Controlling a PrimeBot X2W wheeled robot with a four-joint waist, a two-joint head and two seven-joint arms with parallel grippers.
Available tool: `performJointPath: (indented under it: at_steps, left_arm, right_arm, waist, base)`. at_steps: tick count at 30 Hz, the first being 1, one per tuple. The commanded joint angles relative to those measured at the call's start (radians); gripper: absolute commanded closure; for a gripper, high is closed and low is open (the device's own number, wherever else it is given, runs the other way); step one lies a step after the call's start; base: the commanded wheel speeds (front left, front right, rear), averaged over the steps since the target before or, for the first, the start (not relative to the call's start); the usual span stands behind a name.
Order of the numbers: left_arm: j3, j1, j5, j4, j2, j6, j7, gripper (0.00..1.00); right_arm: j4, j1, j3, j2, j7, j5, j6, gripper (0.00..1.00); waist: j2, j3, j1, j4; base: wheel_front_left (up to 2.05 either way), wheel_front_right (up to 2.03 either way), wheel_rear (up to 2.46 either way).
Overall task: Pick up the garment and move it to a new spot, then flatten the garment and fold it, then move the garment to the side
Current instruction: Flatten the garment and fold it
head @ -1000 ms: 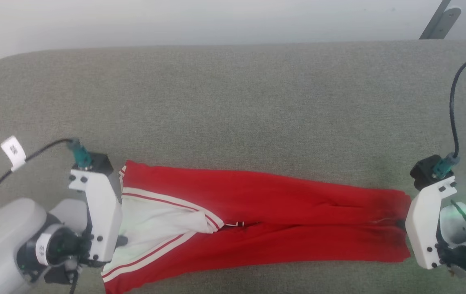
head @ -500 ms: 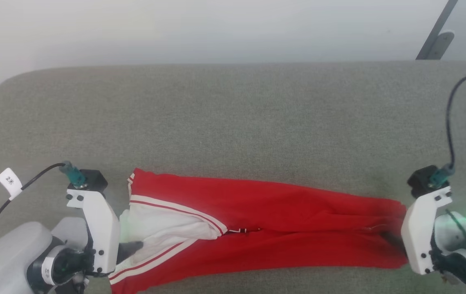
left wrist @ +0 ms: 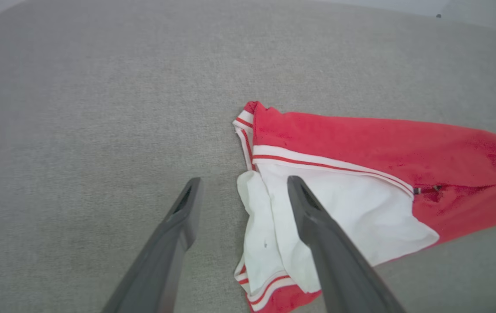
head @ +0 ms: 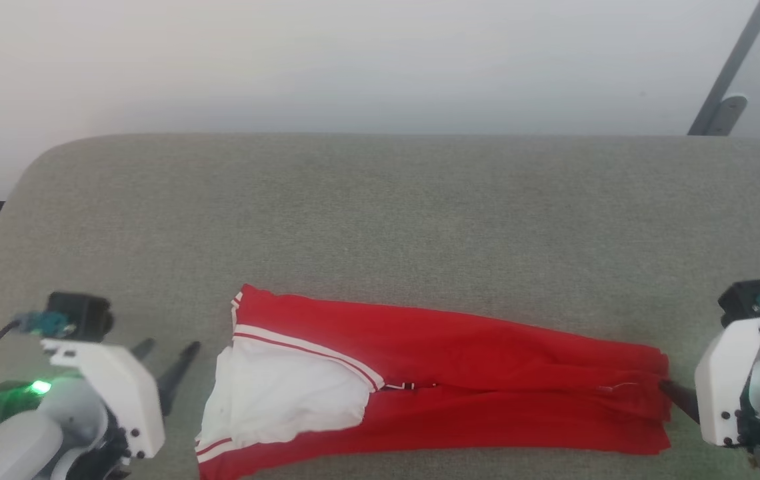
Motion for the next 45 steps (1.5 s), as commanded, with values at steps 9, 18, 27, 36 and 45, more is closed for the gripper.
performJointPath:
  at_steps: [9,18,27,36,45]
  left_arm:
    - [0.106,0.162,0.052,0.035,-0.002,0.037,-0.379,0.00]
    - [0.270,0.262,0.173,0.065,-0.066,0.008,-0.464,0.00]
    - [0.569,0.394,0.409,0.057,-0.243,-0.082,-0.463,0.00]
    - [0.737,0.461,0.544,0.084,-0.357,-0.190,-0.464,0.00]
    - [0.815,0.474,0.615,0.108,-0.418,-0.262,-0.464,0.00]
  right_arm:
    - [0.108,0.007,-0.068,0.039,-0.006,-0.016,-0.002,0.00]
    - [0.259,-0.051,-0.025,0.065,-0.078,0.002,-0.001,0.00]
    - [0.398,-0.101,0.072,0.059,-0.137,0.054,-0.001,1.00]
    - [0.429,-0.155,0.095,0.001,-0.202,0.098,-0.002,1.00]
    - [0.482,-0.200,0.051,-0.094,-0.250,0.081,-0.002,1.00]
  waist:
    - [0.0000,0.003,0.0000,0.049]
    - [0.0000,0.015,0.0000,0.081]
    - [0.0000,0.024,0.0000,0.107]
    - [0.0000,0.017,0.0000,0.098]
    - [0.0000,0.011,0.0000,0.067]
  base:
    - [0.00,0.00,0.00]
    - [0.00,0.00,0.00]
    - [0.00,0.00,0.00]
    - [0.00,0.00,0.00]
    - [0.00,0.00,0.00]
